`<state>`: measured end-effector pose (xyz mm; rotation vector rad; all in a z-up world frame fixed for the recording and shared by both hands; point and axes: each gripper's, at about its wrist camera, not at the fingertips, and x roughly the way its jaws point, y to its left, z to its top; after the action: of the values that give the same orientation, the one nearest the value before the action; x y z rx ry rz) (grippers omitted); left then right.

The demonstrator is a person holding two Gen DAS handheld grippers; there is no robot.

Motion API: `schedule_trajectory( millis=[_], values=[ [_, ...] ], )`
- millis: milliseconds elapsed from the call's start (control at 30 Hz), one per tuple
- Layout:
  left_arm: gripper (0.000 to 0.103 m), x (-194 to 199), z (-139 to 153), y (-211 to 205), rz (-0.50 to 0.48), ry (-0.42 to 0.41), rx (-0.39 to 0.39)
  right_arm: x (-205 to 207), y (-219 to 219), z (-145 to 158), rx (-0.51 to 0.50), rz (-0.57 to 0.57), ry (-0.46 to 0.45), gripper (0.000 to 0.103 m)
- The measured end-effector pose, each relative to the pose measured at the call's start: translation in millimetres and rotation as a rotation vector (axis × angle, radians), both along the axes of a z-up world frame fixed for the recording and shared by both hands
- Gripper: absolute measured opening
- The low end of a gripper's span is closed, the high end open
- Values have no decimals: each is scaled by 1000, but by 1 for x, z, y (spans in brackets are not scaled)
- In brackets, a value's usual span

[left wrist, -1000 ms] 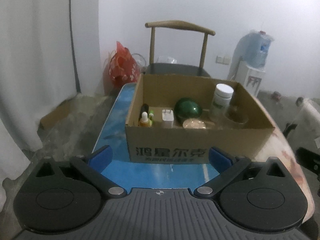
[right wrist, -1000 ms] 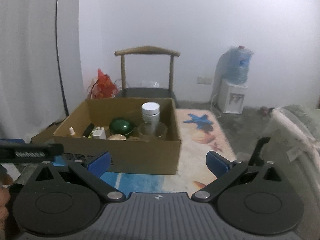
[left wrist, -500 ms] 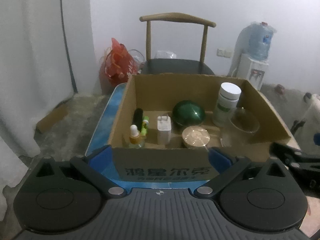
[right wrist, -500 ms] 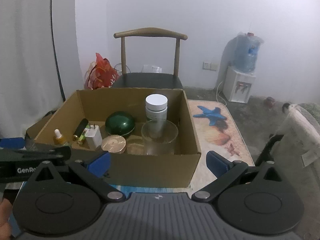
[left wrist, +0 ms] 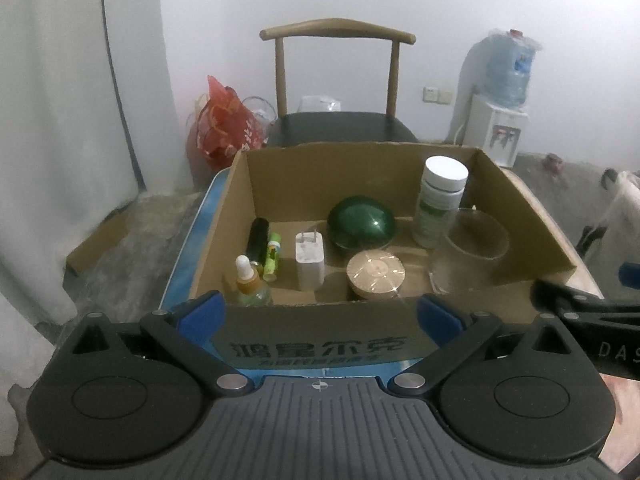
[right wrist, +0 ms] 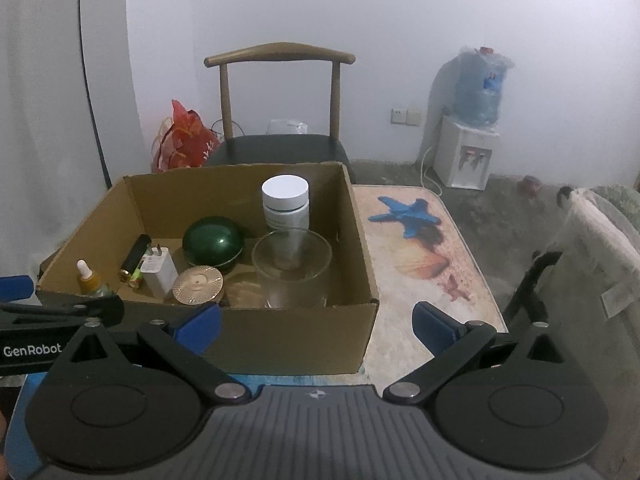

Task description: Organize rigid objects

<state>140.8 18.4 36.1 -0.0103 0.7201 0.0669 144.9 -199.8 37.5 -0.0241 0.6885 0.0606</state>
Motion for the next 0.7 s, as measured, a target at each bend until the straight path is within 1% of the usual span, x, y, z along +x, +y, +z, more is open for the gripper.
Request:
schedule_trajectory(
  millis=[433,700],
  values=[
    [103,0,2,-8,-2,6,10,-2,-4,2,-11,0,-10,103],
    [102,1,2,-6,-7,10,6,-2,-3,3,-14,0,-11,103]
  ],
)
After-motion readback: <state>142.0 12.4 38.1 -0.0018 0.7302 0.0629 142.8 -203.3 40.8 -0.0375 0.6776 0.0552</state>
